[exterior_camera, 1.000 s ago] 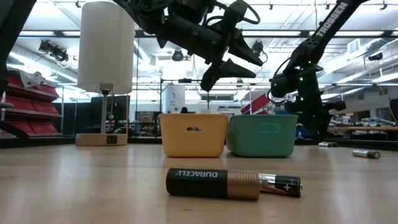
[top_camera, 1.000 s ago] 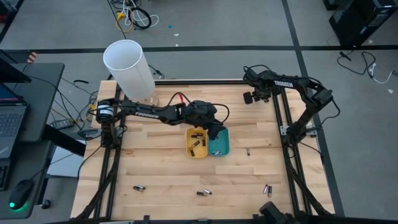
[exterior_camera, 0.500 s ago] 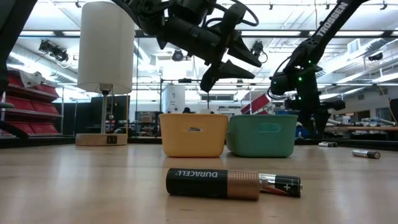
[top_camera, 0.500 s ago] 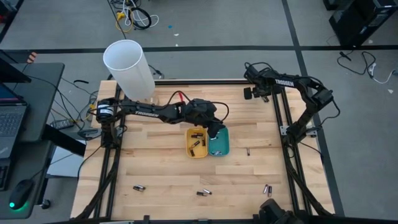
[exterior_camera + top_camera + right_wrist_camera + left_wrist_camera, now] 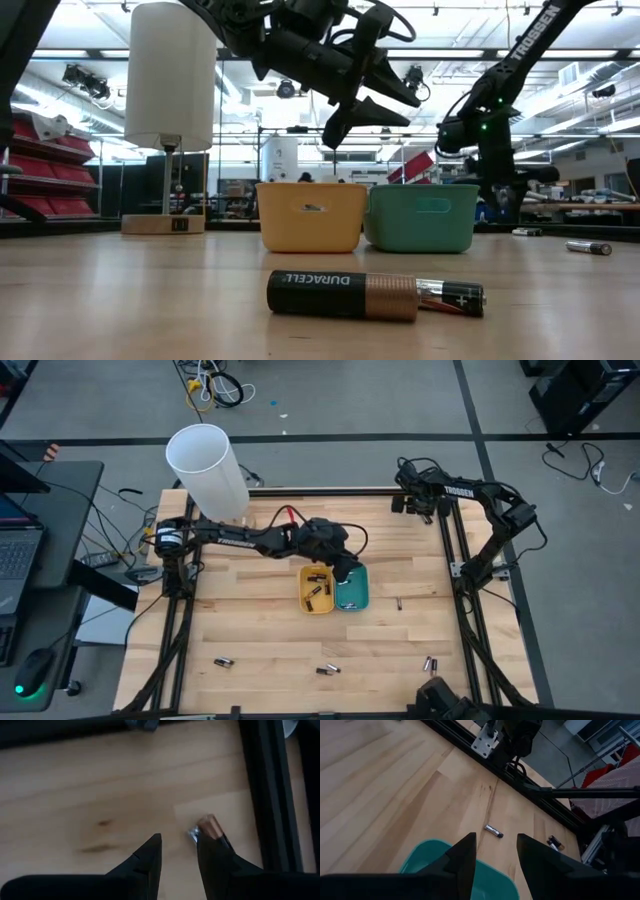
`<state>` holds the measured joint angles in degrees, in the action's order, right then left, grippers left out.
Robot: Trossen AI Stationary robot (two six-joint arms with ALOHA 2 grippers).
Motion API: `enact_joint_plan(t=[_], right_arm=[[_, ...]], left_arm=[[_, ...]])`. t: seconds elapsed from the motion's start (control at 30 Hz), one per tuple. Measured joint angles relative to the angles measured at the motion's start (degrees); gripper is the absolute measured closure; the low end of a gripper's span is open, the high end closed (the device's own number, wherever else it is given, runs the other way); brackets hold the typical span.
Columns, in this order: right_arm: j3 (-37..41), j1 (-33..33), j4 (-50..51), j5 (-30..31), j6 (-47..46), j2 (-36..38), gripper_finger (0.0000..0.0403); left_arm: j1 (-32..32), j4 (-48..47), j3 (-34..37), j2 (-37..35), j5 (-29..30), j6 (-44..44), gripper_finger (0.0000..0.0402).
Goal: Sort batteries
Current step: Put the black battery into the yellow bin
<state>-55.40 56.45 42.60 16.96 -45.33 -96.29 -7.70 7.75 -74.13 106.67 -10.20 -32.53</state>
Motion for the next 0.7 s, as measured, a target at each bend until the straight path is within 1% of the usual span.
enact_joint_plan(t=[0.13,0.3,0.4,0.5,0.57,0.6,0.63,0.7], right_arm=[[0.0,-0.01,-2.08,1.94,-4.33,-0.02,0.0292],[0.0,0.12,-4.91,5.33,-15.38,-0.04,0.0292],[0.01,0.67,-3.56,5.65,-24.37,-0.05,0.0296],[0.0,1.09,-5.12,7.29,-27.29,-0.09,0.0303],[0.0,1.17,-5.24,7.49,-27.41,-0.09,0.0309],[0.0,1.1,-5.33,7.37,-25.79,-0.09,0.0312],[0.0,0.92,-5.93,6.76,-22.11,-0.09,0.0315],[0.0,0.33,-9.46,4.52,-10.63,-0.11,0.0321]], left_arm=[[-0.12,-0.02,-0.01,0.0,-0.07,0.61,0.0243],[-0.14,-0.02,0.0,0.0,-1.09,0.74,0.0243],[-0.14,-0.04,-0.01,0.0,-1.14,0.76,0.0243],[-0.14,-0.27,0.0,0.0,-1.13,0.96,0.0243],[-0.14,-1.04,-0.02,0.0,-1.14,0.98,0.0243],[-0.18,-1.78,-0.02,0.0,-1.14,0.98,0.0243],[-0.24,-2.6,0.0,0.0,-1.11,1.05,0.0243],[-0.44,-4.1,0.0,0.0,-1.21,1.45,0.0243]])
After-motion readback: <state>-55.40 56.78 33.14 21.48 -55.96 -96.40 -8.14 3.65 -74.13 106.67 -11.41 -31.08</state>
